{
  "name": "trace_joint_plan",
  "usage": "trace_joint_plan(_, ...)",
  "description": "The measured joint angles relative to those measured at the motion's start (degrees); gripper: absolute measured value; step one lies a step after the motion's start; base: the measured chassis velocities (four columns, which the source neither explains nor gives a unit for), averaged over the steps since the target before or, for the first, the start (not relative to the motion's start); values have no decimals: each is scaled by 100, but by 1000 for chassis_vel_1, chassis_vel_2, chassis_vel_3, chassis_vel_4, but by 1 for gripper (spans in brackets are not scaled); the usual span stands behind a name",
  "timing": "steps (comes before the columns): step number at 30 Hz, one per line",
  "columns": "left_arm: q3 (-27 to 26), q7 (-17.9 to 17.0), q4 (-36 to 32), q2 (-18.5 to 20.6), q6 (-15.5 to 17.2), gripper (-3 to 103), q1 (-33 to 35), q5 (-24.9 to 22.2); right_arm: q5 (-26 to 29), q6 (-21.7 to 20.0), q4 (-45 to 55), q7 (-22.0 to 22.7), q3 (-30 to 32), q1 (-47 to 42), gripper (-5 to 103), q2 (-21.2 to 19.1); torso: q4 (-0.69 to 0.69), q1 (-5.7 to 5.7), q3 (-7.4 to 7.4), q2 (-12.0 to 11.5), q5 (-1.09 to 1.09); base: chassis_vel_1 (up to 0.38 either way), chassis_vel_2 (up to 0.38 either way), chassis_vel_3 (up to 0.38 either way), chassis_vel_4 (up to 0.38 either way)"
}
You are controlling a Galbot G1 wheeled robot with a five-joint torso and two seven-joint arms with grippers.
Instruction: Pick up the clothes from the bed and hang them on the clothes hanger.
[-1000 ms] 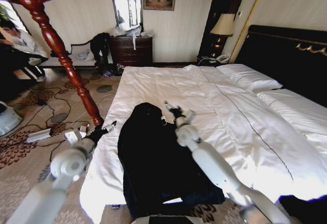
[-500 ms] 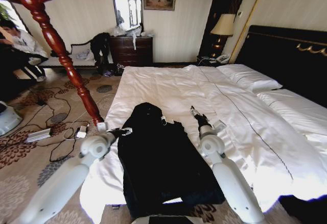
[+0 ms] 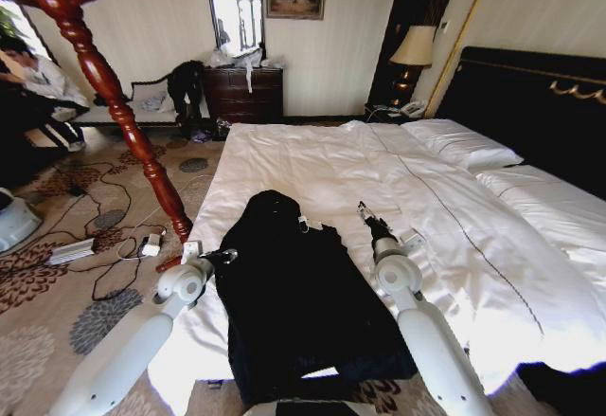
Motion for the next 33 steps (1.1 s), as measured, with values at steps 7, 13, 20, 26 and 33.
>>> trace_joint_plan(7,-356,102,135,106,-103,16,184,164,-17,0,-37,2,-58,-63,100,58,-1,0,0,0,-1,0,0,0,0)
trace_joint_plan(13,-557,176,282,235,-140,1,149,152,-22,3,-59,2,-92,-72,100,86,-1,0,0,0,0,0,0,0,0)
trace_joint_plan(20,-609,189,323,204,-189,0,79,152,-28,14,-73,2,-98,-90,100,94,1,0,0,0,0,0,0,0,0)
trace_joint_plan(26,-608,171,377,135,-211,0,-67,397,-35,22,-73,2,-66,-164,100,56,-1,0,0,0,0,0,0,0,0)
trace_joint_plan(33,-725,118,487,76,-373,0,-207,293,-41,33,-81,0,-62,-203,100,51,0,0,0,0,0,0,0,0,0)
